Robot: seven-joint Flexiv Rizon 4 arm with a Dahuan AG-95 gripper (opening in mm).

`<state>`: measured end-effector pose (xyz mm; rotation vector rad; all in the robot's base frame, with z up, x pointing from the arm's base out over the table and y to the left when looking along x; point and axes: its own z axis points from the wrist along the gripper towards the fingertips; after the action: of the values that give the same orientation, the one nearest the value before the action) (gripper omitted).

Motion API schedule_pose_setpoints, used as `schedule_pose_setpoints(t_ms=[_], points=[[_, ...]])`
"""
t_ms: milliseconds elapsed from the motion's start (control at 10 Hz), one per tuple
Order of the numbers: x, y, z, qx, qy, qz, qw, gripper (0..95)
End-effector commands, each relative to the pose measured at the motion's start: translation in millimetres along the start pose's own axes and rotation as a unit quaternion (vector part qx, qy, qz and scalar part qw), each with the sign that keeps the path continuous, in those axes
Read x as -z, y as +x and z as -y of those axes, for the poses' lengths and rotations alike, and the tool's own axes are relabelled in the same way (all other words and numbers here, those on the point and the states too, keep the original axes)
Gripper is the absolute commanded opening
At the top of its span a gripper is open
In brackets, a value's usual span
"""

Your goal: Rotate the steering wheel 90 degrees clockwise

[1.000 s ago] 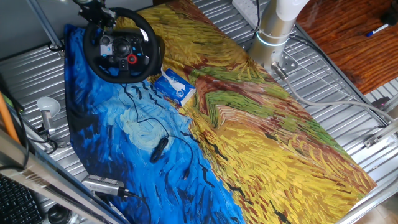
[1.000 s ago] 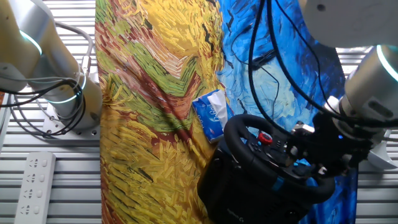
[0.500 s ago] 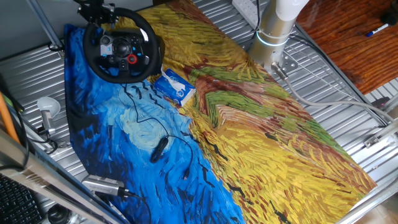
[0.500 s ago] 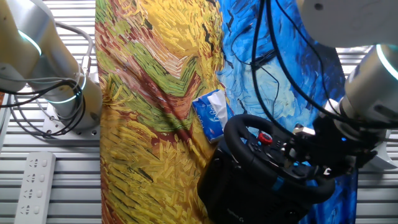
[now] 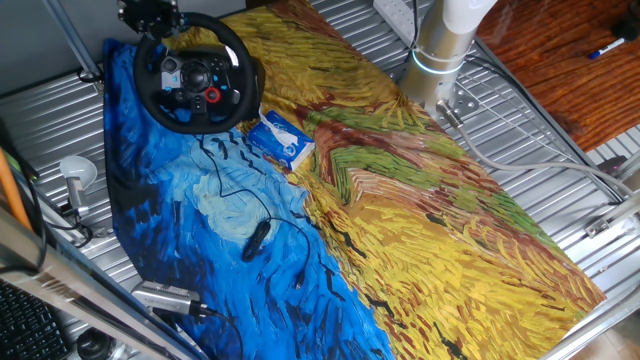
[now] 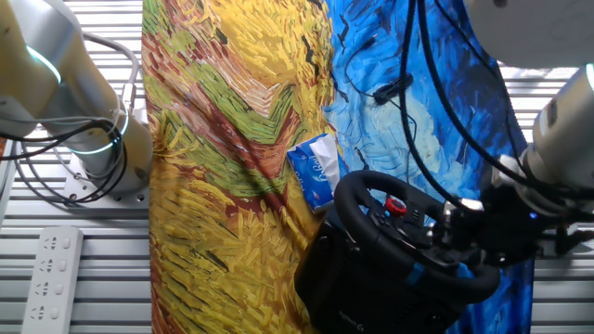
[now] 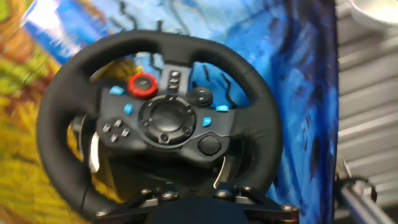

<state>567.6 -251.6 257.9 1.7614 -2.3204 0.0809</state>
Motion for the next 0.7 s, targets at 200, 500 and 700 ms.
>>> schedule_pose_setpoints(t_ms=[200, 500, 700], points=[[15.4, 7.6, -8.9, 0.160, -0.027, 0.025, 0.9865, 38.0], [23.8, 5.2, -16.7, 0.246, -0.029, 0.036, 0.9682, 57.0], [24.7, 5.6, -18.5, 0.314, -0.040, 0.051, 0.9471, 57.0]])
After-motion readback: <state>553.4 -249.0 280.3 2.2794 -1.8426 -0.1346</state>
